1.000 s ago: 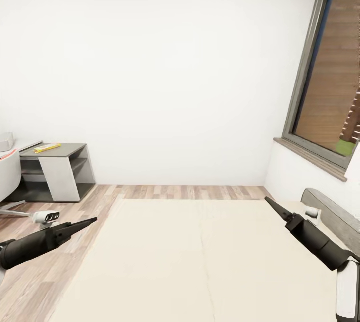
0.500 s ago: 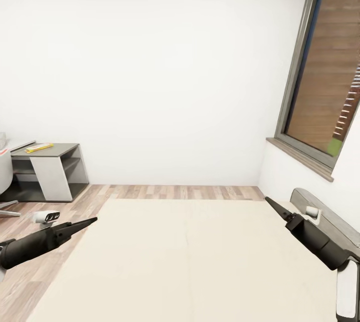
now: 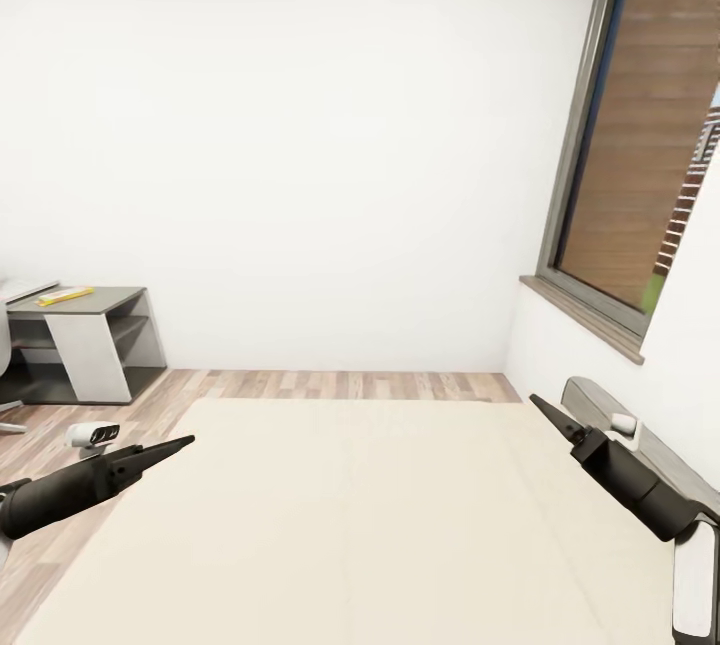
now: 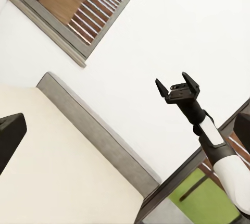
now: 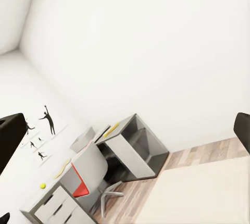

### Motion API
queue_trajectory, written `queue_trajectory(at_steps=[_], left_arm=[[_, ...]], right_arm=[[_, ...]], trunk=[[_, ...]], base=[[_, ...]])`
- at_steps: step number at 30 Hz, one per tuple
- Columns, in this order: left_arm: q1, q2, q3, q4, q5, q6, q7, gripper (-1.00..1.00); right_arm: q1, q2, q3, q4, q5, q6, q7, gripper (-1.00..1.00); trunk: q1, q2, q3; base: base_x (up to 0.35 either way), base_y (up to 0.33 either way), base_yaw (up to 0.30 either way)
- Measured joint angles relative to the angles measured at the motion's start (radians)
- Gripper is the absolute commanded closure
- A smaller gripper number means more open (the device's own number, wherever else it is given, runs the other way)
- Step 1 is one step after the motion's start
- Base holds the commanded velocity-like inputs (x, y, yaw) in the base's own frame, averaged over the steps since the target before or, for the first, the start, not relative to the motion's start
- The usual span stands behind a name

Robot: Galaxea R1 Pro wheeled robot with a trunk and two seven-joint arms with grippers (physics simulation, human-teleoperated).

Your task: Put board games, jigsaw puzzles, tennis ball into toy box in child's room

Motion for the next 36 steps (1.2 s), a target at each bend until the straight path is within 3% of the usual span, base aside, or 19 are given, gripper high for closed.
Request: queue_trajectory(at_steps=[23, 28, 33, 36], left_arm=[[0.0, 0.0, 0.002, 0.0, 0.0, 0.0, -0.002, -1.0], [0.0, 0.0, 0.002, 0.0, 0.0, 0.0, -0.002, -1.0], [0.0, 0.0, 0.002, 0.0, -0.001, 0.0, -0.002, -1.0], [0.0, 0.0, 0.002, 0.0, -0.001, 0.0, -0.001, -1.0]], right_arm=[[0.0, -0.004, 0.0, 0.0, -0.001, 0.002, -0.024, -1.0], [0.0, -0.003, 0.014, 0.001, -0.002, 0.003, -0.077, -1.0], [-0.001, -0.01, 0.084, 0.014, -0.002, 0.003, -0.184, -1.0], [-0.001, -0.011, 0.124, 0.024, -0.003, 0.003, -0.293, -1.0]], trunk=[[0.0, 0.0, -0.032], [0.0, 0.0, -0.04], [0.0, 0.0, -0.048], [0.0, 0.0, -0.053]], base=[[0.0, -0.009, 0.0], [0.0, 0.0, 0.0], [0.0, 0.0, 0.0], [0.0, 0.0, 0.0]])
